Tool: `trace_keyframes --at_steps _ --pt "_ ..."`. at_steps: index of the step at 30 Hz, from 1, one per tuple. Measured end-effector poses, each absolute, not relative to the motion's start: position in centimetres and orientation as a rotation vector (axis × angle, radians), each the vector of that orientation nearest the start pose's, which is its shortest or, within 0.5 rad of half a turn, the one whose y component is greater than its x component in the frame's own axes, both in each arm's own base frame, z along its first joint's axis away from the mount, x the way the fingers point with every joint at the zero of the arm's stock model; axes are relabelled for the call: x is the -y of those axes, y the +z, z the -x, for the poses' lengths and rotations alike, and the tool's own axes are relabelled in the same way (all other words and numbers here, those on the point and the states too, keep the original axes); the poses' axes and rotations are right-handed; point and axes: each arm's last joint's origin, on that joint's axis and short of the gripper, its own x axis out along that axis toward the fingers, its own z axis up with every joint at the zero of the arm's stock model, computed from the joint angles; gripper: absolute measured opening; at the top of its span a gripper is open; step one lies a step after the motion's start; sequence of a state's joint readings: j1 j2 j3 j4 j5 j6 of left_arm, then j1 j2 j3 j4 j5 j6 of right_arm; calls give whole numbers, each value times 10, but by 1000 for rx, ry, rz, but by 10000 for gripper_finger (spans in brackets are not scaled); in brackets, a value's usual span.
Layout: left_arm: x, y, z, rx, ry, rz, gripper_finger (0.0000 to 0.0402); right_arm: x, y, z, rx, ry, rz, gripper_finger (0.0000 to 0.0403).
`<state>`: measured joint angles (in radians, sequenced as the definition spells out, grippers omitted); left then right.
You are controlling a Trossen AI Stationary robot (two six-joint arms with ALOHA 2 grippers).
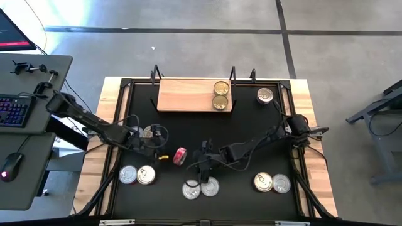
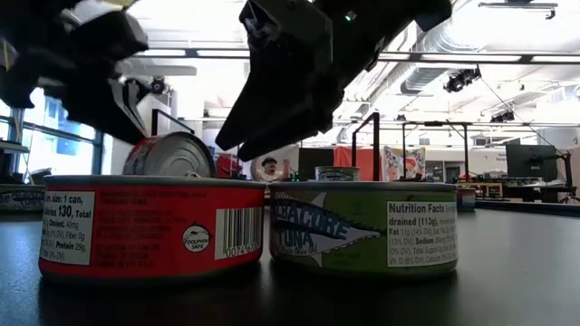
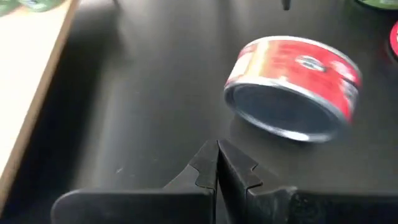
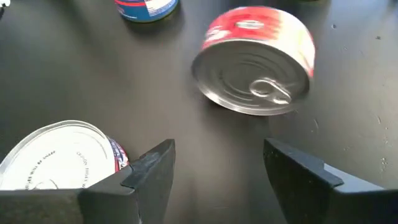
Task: Stack canned seafood by type on shelf
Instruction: Put the red tuna can on the shelf
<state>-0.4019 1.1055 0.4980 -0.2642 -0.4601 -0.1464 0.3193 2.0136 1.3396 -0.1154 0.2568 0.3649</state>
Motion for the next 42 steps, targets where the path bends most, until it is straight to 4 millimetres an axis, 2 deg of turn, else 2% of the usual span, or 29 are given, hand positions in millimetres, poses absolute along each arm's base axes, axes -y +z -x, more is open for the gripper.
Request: trace_keyframes --at_steps 5,12,20,25,28,33,37,42 --pt "70 200 -186 -783 16 -317 0 -128 169 -410 -738 -96 -88 236" --pt "90 192 -192 -745 -450 -753 18 -129 166 -408 -772 -87 -34 236" --pt "110 198 -215 -697 -479 -1169 52 -134 165 -404 -777 -132 -36 236" --pt "117 206 -227 -667 -346 -1177 50 -140 164 -400 -786 -163 -14 236" --pt "117 201 -229 -689 -364 -1226 53 -141 163 -398 -791 -169 -16 236" --pt "115 193 -230 -750 -356 -1308 94 -140 164 -399 -770 -206 1 236" --pt "111 190 -226 -818 -297 -1268 133 -128 156 -408 -761 -220 31 236" --pt "106 183 -216 -954 -283 -1154 146 -98 143 -423 -742 -265 -12 236"
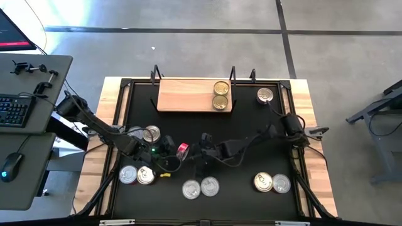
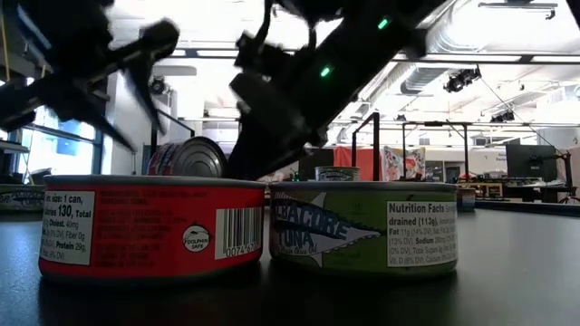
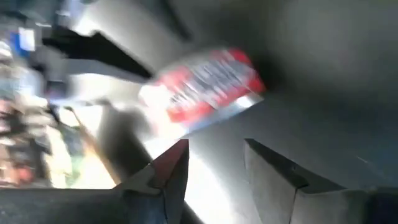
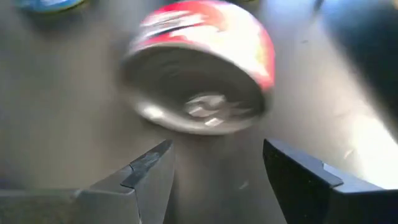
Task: Stack canned seafood by type on shelf
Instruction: Put the red tuna can on the shelf
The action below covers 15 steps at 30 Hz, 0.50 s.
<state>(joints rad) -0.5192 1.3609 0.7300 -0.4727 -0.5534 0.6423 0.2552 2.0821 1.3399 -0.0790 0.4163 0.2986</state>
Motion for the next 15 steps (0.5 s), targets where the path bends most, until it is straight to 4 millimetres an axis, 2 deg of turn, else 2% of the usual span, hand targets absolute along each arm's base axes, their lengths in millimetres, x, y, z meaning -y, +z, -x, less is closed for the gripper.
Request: trace_keyframes --at_steps 5,8,15 --pt "98 168 -208 -1041 -280 -913 138 -70 147 -434 -662 -357 -150 236" --pt "96 160 -208 -1021 -248 -786 131 -59 151 -439 -607 -384 -215 236" --pt "93 159 -208 -1012 -130 -594 112 -37 155 -443 -555 -441 -265 236"
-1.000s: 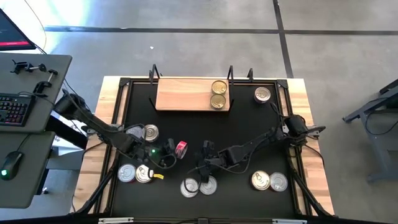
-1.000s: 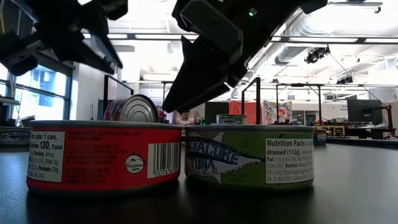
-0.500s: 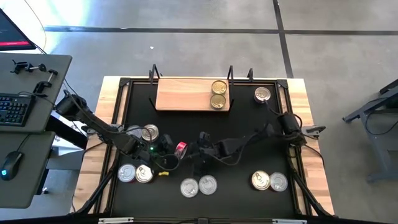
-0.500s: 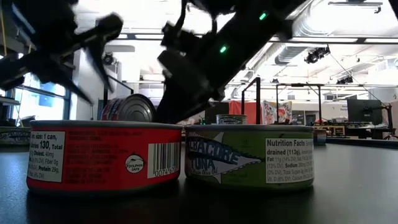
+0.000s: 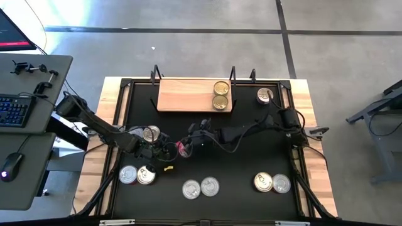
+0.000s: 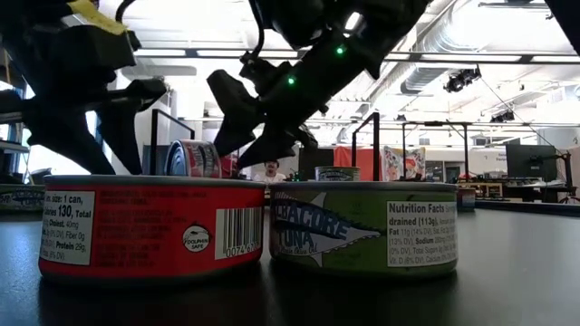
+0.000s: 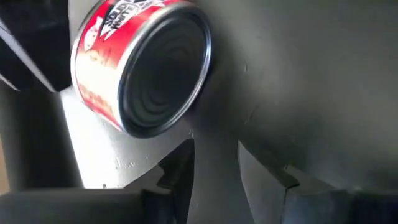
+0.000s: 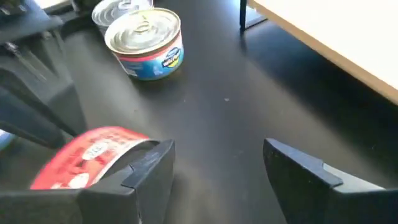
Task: Stack canned seafood by type on shelf
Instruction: Put the red tuna can on the shelf
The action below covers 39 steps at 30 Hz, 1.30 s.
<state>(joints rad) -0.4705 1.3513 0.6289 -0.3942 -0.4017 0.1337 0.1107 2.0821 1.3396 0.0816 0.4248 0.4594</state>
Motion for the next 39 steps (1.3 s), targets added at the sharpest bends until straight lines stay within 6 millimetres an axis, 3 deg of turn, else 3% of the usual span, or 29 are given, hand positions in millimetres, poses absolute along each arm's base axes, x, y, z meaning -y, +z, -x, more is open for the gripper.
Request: trace_keyframes --at_steps 3,5,9,13,18,25,28,35,39 --pt "94 159 -207 -1012 -111 -554 104 -36 159 -436 -627 -445 -210 236" --pt "95 160 -207 -1007 -102 -534 98 -40 172 -427 -652 -466 -202 236" --pt "96 159 -207 -1006 -96 -515 90 -58 191 -414 -698 -403 -188 236" --pt "97 159 -207 -1001 -85 -494 85 -98 183 -415 -667 -289 -127 236" --pt "98 152 -210 -878 -108 -456 85 -129 154 -425 -522 -375 -112 236" --pt "97 146 -214 -616 -110 -369 85 -121 117 -438 -448 -471 -178 236" --pt "93 144 -214 -579 -96 -356 85 -114 114 -443 -438 -443 -189 236" --pt "91 145 -213 -580 -86 -356 85 -105 112 -446 -446 -452 -170 236" --pt "93 152 -208 -675 -29 -376 85 -105 112 -446 -443 -467 -163 236"
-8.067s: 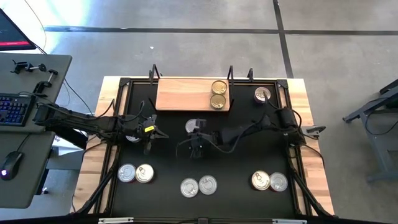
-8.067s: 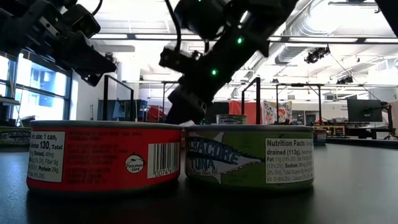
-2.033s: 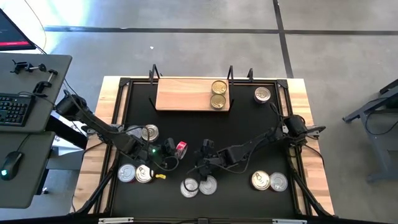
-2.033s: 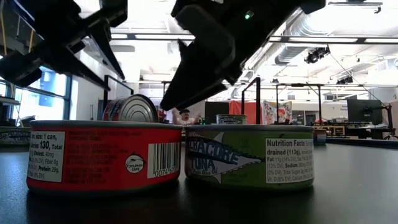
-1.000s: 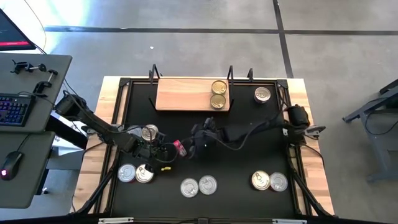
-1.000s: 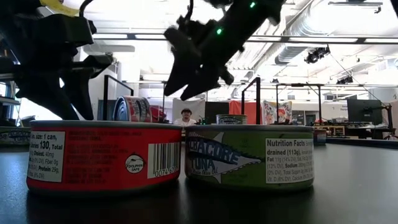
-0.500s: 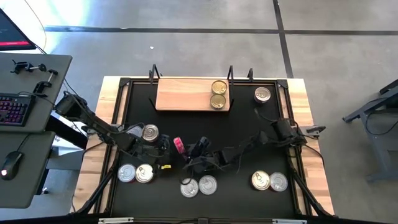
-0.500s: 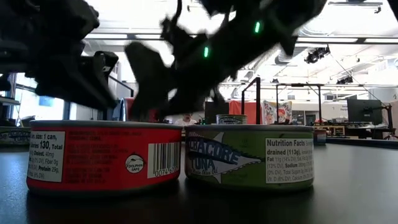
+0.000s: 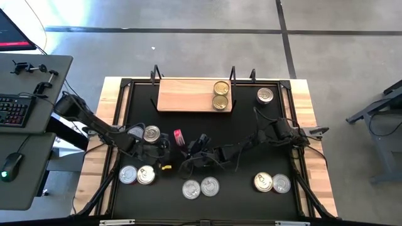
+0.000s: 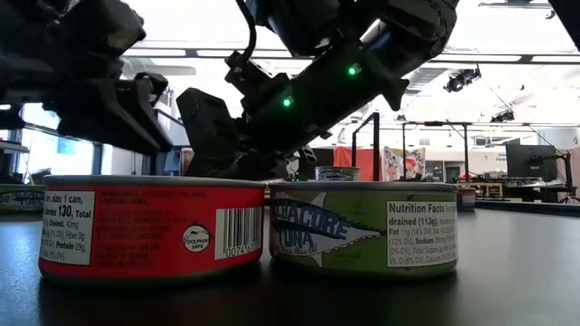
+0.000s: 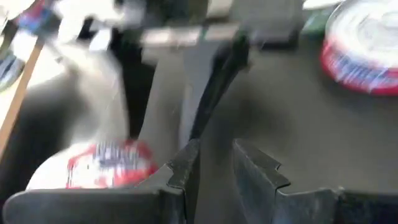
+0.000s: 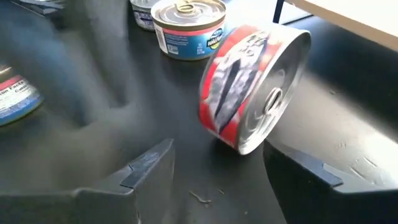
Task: Stack canned seafood by type on shelf
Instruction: Put the red tuna can on the shelf
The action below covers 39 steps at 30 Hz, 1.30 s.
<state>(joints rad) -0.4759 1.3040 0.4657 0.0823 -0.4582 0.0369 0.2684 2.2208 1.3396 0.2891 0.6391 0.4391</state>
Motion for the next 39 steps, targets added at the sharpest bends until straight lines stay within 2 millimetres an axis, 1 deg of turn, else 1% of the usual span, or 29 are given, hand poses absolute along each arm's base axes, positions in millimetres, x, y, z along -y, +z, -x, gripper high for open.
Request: trace_keyframes --at_steps 4,6,8,10,14,19,24,27,29,31,33,35,37,39 --pt "81 148 -200 -814 113 -391 85 -102 113 -447 -444 -469 -116 236" --pt "72 144 -199 -839 191 -388 85 -97 113 -448 -454 -459 -101 236" --pt "64 138 -199 -863 227 -392 85 -89 112 -450 -465 -446 -106 236" --pt "59 134 -202 -856 229 -406 85 -81 112 -452 -479 -428 -98 237" --pt "54 128 -209 -772 216 -434 85 -64 112 -456 -498 -382 -70 246" --pt "55 129 -218 -679 162 -438 85 -49 113 -459 -502 -338 -84 264" --pt "56 130 -222 -634 157 -457 85 -40 113 -460 -503 -361 -103 266" --pt "60 132 -222 -642 153 -478 85 -38 113 -460 -504 -366 -94 261" --pt "67 138 -221 -645 122 -479 85 -38 112 -459 -516 -385 -63 250" --pt "74 144 -218 -666 112 -490 85 -37 110 -458 -530 -423 -42 229" --pt "80 149 -213 -695 121 -502 85 -36 110 -456 -541 -463 -12 199" --pt "87 156 -207 -717 133 -496 85 -39 112 -455 -557 -457 8 162" --pt "90 159 -198 -751 166 -483 85 -41 118 -453 -572 -447 14 122" --pt "90 159 -189 -783 216 -463 85 -43 130 -449 -586 -449 40 117"
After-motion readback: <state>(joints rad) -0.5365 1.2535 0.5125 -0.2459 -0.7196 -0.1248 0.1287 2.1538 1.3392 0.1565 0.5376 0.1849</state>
